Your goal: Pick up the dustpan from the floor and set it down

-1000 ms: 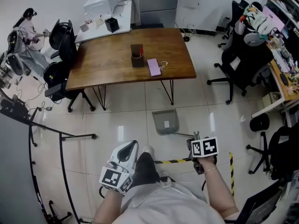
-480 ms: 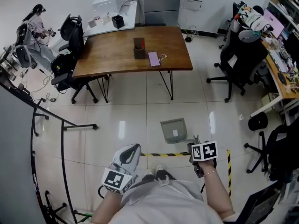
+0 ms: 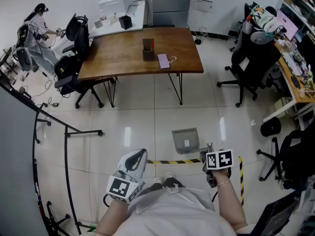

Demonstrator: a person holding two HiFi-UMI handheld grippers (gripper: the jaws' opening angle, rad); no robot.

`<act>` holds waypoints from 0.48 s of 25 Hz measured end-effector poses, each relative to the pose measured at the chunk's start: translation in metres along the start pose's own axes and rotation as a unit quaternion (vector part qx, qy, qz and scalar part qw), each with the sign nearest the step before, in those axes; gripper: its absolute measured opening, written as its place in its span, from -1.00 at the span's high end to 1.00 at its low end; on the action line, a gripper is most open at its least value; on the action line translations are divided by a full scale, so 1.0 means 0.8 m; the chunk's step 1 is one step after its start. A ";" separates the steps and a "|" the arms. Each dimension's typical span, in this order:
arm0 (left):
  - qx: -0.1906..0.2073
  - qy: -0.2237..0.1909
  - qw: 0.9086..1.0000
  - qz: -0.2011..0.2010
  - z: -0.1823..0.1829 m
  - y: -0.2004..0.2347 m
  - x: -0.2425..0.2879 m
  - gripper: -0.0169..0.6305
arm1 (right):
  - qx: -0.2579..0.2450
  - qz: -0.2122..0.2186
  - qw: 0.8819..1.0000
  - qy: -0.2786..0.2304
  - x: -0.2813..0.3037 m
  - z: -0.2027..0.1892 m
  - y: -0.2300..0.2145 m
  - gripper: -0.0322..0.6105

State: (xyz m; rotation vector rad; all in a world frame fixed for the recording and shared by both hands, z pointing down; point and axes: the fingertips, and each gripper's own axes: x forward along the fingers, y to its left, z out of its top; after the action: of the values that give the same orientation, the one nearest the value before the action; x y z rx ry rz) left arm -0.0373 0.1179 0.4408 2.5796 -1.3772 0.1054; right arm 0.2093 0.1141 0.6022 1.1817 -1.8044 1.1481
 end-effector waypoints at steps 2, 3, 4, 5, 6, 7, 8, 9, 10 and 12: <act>-0.006 -0.011 1.000 0.003 0.006 0.004 0.001 0.90 | 0.000 0.003 1.000 -0.002 0.000 0.004 0.004 0.90; -0.008 -0.014 1.000 0.005 0.006 0.006 0.003 0.90 | 0.000 0.004 1.000 -0.003 0.001 0.006 0.005 0.90; -0.008 -0.015 1.000 0.007 0.006 0.008 0.004 0.90 | 0.000 0.006 1.000 -0.004 0.002 0.009 0.006 0.89; -0.007 -0.016 1.000 0.008 0.006 0.010 0.006 0.90 | 0.001 0.008 1.000 -0.005 0.004 0.012 0.006 0.90; -0.006 -0.017 1.000 0.010 0.008 0.011 0.008 0.90 | 0.002 0.011 1.000 -0.005 0.007 0.015 0.006 0.90; -0.005 -0.018 1.000 0.013 0.011 0.013 0.011 0.90 | 0.002 0.014 1.000 -0.004 0.010 0.018 0.007 0.90; -0.005 -0.019 1.000 0.017 0.015 0.015 0.013 0.90 | 0.002 0.018 1.000 -0.004 0.013 0.022 0.008 0.89; -0.004 -0.019 1.000 0.021 0.019 0.018 0.016 0.90 | 0.000 0.022 1.000 -0.004 0.015 0.026 0.009 0.89; -0.004 -0.020 0.999 0.025 0.021 0.020 0.019 0.90 | -0.001 0.026 1.000 -0.002 0.017 0.030 0.009 0.89; -0.004 -0.020 0.999 0.032 0.022 0.023 0.026 0.90 | -0.004 0.035 0.999 -0.001 0.022 0.038 0.009 0.90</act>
State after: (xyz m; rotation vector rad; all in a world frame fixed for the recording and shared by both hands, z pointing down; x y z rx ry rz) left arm -0.0416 0.0872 0.4298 2.5446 -1.4722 0.0591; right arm 0.1940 0.0816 0.6039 1.1241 -1.8628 1.1773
